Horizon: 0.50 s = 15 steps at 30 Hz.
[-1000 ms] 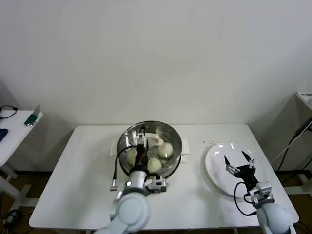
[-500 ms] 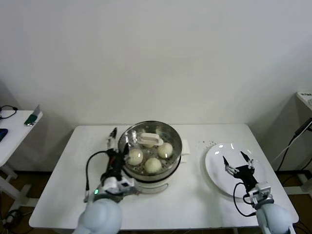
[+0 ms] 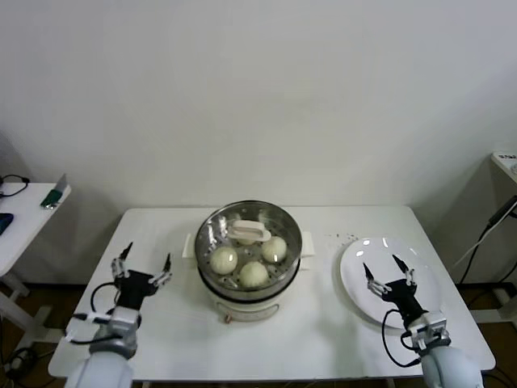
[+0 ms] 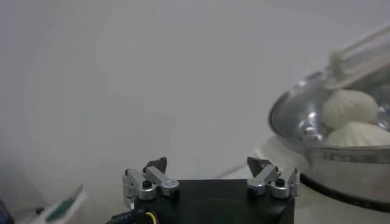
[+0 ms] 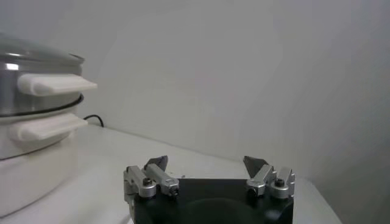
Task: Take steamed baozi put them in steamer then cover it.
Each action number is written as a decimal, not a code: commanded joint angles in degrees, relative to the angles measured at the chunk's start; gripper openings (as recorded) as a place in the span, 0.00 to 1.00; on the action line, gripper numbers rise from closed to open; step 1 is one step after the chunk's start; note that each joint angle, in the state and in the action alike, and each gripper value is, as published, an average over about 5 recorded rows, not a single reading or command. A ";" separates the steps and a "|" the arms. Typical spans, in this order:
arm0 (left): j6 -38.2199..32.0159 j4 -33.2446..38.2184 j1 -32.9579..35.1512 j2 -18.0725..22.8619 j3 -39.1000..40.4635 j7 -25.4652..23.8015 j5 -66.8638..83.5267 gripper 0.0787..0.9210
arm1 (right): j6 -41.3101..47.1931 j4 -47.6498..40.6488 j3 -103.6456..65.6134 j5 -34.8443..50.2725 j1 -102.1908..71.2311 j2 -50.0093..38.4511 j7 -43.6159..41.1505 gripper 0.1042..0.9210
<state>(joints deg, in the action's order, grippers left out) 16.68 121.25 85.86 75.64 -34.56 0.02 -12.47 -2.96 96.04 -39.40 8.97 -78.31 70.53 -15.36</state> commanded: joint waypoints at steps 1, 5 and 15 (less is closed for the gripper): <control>-28.21 -11.83 7.60 6.83 -14.00 -0.57 21.14 0.88 | -2.89 1.25 -0.18 2.55 -2.82 0.69 -0.73 0.88; -28.35 -12.84 7.87 7.47 -13.45 -1.10 19.77 0.88 | -3.72 1.17 -0.40 3.19 -3.44 0.80 -0.81 0.88; -27.26 -12.96 7.88 7.60 -11.48 -1.24 19.42 0.88 | -3.93 0.99 -0.25 2.22 -3.13 0.93 -1.58 0.88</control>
<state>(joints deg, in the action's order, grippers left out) -4.58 111.50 91.80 81.55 -43.60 -0.97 2.58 -6.03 96.86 -39.73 11.30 -80.97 71.23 -16.42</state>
